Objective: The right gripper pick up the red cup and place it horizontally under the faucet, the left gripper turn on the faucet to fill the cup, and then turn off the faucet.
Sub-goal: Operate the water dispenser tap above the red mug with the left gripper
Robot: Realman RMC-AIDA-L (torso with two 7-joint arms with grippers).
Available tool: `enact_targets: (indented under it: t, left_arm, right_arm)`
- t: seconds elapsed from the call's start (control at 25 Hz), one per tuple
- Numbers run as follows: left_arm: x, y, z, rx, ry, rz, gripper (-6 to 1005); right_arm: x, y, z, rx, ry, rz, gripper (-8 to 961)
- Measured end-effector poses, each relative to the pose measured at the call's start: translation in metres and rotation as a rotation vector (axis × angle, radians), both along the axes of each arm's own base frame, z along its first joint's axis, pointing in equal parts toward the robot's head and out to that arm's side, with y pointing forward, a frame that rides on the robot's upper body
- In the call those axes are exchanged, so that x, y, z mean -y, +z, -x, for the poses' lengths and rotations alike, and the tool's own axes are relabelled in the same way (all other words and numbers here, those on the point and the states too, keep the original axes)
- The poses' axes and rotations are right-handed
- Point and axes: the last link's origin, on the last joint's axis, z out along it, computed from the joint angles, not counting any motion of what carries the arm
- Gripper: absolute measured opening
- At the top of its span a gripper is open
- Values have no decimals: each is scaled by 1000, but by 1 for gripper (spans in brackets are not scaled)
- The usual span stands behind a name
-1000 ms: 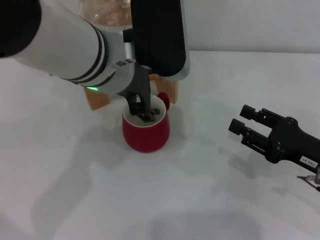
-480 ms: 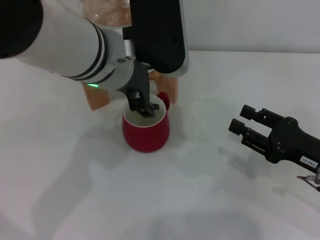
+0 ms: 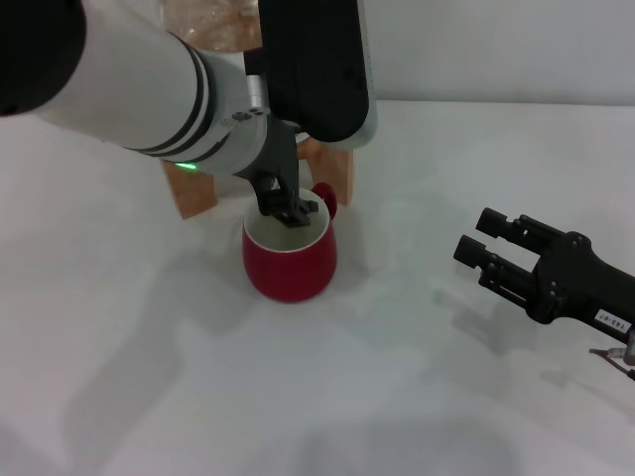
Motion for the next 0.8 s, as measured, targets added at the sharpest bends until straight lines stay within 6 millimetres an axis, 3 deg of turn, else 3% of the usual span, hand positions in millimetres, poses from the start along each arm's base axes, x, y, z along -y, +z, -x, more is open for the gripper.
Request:
enact_targets:
  t: [0.8]
  left_arm:
    - [-1,-9,-1,-28,-23,-13,887]
  right_arm:
    - [2,0,-2,0,-7,0,558]
